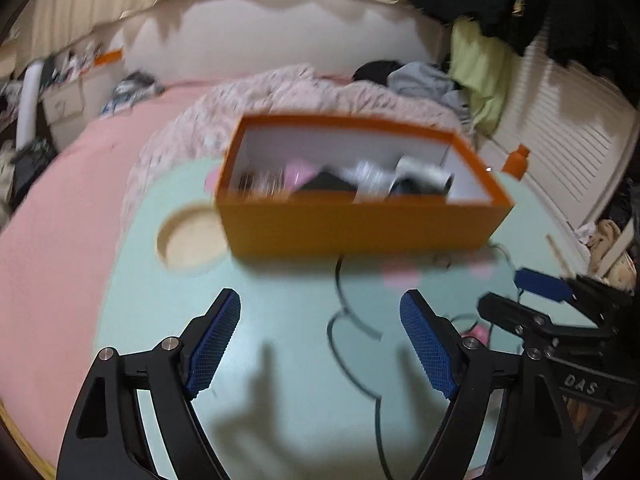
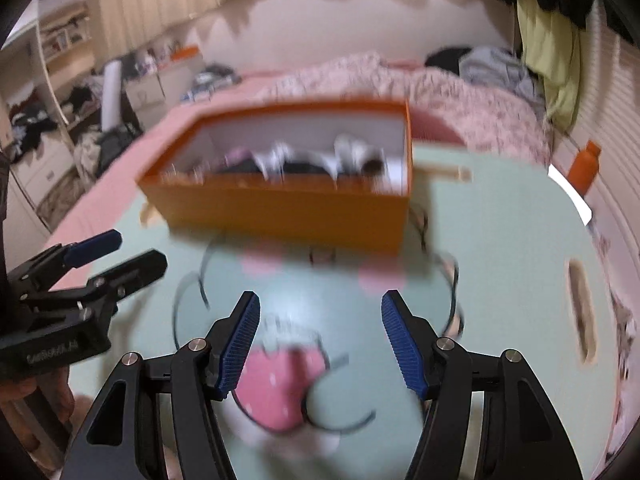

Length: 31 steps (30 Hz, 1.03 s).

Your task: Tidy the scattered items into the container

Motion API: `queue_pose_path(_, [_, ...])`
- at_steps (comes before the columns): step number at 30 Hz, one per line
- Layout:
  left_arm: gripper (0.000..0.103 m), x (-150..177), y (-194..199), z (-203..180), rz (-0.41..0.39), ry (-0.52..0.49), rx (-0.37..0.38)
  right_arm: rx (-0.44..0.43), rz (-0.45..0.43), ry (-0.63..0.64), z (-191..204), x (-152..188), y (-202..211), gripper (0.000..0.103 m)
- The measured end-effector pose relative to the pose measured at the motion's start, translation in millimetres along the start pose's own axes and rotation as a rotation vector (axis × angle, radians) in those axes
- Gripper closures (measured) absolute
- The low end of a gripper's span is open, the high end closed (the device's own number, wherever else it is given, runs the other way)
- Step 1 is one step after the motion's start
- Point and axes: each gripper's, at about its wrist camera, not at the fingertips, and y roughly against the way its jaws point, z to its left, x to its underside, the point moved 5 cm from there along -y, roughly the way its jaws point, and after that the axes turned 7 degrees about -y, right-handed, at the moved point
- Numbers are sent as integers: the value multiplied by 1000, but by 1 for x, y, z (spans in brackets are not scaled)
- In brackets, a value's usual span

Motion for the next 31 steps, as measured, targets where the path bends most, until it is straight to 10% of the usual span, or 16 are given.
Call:
queue_pose_path(4, [20, 17, -23, 1, 109, 33, 8, 13, 68, -54, -14, 11, -13, 38])
queue_pose_path(10, [1, 27, -29, -19, 143, -90, -61, 48, 72, -40, -14, 18, -20, 0])
queue_pose_path(31, [0, 30, -24, -17, 141, -70, -67, 72, 79, -13, -10, 19, -21, 0])
